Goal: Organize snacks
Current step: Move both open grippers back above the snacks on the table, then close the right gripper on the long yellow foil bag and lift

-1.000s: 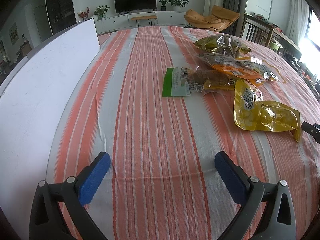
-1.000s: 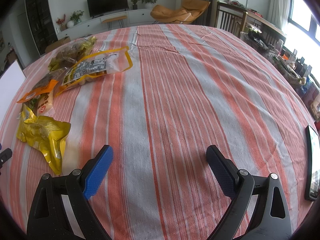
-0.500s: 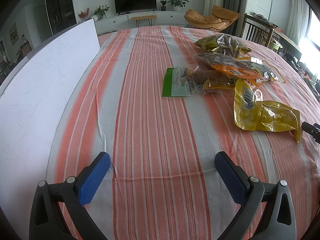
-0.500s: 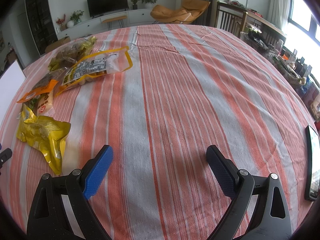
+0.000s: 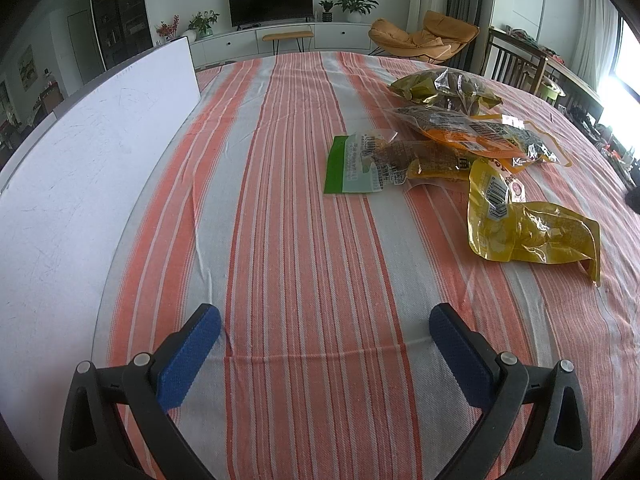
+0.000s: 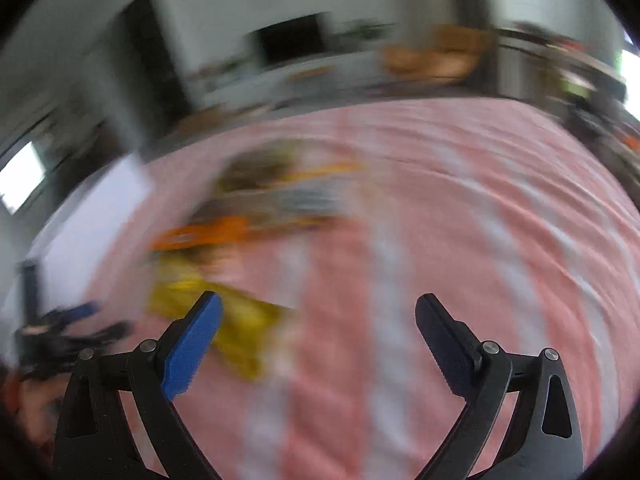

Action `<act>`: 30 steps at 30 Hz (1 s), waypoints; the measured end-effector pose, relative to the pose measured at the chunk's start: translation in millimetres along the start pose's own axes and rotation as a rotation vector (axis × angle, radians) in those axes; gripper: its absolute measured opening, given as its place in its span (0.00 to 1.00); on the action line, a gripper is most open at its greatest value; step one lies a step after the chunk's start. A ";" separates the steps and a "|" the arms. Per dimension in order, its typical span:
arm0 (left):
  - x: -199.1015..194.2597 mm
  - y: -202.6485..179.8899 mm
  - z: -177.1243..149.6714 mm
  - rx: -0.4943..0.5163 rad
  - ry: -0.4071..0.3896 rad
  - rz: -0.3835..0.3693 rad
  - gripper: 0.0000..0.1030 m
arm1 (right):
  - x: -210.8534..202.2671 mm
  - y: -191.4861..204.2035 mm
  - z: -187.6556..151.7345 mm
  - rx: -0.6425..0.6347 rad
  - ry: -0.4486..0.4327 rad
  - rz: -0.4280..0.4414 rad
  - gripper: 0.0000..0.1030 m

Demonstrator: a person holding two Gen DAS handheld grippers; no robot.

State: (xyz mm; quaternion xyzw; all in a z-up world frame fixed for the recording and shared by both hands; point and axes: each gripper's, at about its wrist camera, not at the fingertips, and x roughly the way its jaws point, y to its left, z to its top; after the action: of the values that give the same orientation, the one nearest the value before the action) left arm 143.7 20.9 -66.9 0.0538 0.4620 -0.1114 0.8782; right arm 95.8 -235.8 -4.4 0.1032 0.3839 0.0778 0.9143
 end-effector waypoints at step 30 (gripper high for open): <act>0.2 0.4 0.1 0.000 -0.001 -0.002 1.00 | 83.1 102.7 -35.3 -0.383 0.333 0.068 0.51</act>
State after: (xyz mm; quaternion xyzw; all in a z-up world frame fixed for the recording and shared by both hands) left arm 143.9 21.2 -67.0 0.0534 0.4618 -0.1121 0.8782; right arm 121.5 -113.6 -60.0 -0.0733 0.5035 0.1958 0.8383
